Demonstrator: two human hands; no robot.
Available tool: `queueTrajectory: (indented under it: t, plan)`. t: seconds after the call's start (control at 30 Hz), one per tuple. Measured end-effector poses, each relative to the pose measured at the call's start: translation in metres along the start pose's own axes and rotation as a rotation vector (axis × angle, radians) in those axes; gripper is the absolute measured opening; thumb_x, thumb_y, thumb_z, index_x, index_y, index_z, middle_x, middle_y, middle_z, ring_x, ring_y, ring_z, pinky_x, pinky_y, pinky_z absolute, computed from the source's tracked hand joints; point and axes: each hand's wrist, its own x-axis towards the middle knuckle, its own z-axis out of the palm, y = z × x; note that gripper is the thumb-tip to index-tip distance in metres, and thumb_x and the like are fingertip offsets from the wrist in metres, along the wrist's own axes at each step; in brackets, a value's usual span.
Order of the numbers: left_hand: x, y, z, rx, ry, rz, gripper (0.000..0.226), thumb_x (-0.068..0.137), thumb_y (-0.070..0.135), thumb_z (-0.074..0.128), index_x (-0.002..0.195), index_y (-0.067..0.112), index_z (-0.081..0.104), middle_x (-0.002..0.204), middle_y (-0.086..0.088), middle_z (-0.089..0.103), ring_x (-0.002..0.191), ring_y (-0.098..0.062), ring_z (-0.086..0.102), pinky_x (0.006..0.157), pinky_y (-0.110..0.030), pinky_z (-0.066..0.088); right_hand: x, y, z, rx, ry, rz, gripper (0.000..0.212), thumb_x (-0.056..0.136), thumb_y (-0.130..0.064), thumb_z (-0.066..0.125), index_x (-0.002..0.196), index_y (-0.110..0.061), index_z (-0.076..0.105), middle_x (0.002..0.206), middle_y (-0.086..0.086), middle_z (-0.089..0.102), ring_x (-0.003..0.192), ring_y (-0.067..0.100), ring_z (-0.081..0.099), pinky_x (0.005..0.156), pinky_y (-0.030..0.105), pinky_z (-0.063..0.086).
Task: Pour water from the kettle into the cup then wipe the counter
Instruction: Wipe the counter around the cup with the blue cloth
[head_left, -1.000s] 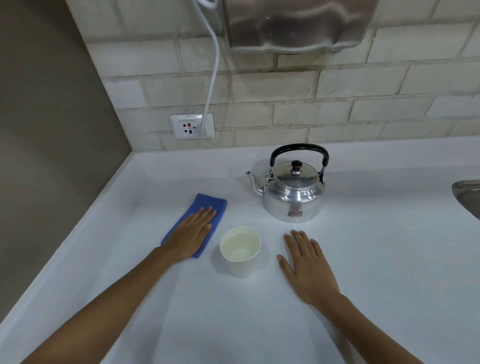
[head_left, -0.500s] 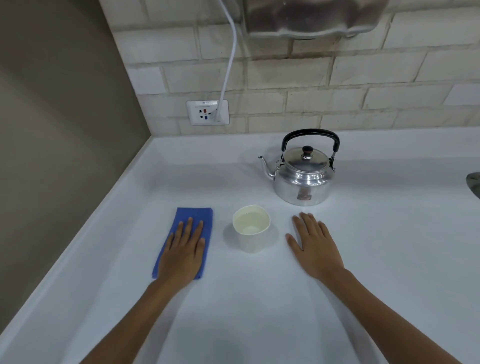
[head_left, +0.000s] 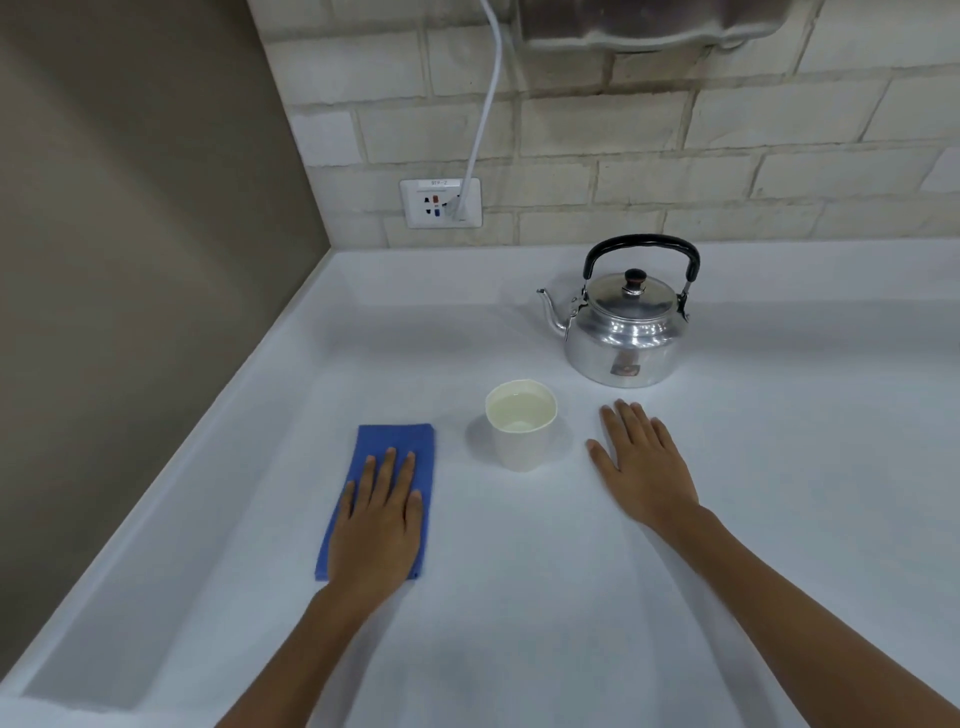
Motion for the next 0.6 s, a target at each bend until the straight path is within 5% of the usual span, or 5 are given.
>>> queueTrajectory:
  t: [0.2,0.3,0.37,0.53,0.6]
  plan:
    - [-0.008,0.049,0.009,0.019,0.019,-0.030,0.052,0.098,0.035,0.007,0.143,0.019,-0.012,0.158,-0.004,-0.005,0.144,-0.026,-0.006,0.117,-0.041,0.000,0.001,-0.001,0.000,-0.023,-0.004,0.000,0.059,0.097,-0.044,0.023,0.146,-0.014,0.011,0.158,0.008,0.010,0.145,0.021,0.005,0.120,0.038,0.005]
    - [-0.048,0.058,0.001,0.012,-0.009,0.133,0.056,0.096,0.035,-0.001,0.143,0.017,0.023,0.151,-0.005,0.030,0.138,-0.027,0.029,0.116,-0.040,0.013,0.000,-0.001,0.000,-0.018,-0.011,-0.005,0.059,0.097,-0.044,0.024,0.146,-0.014,0.011,0.158,0.008,0.011,0.145,0.021,0.005,0.120,0.038,0.006]
    - [-0.065,0.042,-0.002,0.028,-0.001,0.233,0.059,0.096,0.036,0.001,0.139,0.018,0.036,0.145,-0.001,0.041,0.133,-0.026,0.038,0.112,-0.033,0.008,0.000,-0.001,0.000,-0.011,-0.008,-0.003,0.059,0.097,-0.043,0.025,0.146,-0.014,0.012,0.158,0.009,0.011,0.145,0.021,0.005,0.120,0.038,0.006]
    - [-0.054,0.027,0.000,0.042,0.027,0.081,0.070,0.080,0.047,-0.027,0.142,0.021,-0.006,0.155,0.000,0.001,0.143,-0.027,-0.001,0.117,-0.037,0.000,0.000,-0.003,-0.002,-0.012,-0.032,0.005,0.059,0.097,-0.043,0.023,0.146,-0.014,0.010,0.158,0.009,0.009,0.145,0.021,0.003,0.120,0.038,0.005]
    - [-0.054,0.051,0.004,0.034,-0.003,0.018,0.057,0.086,0.042,-0.016,0.139,0.020,-0.019,0.156,-0.001,-0.010,0.143,-0.028,-0.009,0.116,-0.039,-0.005,0.000,-0.004,-0.002,-0.017,-0.032,0.007,0.059,0.097,-0.043,0.023,0.146,-0.013,0.010,0.158,0.009,0.009,0.145,0.021,0.003,0.120,0.038,0.005]
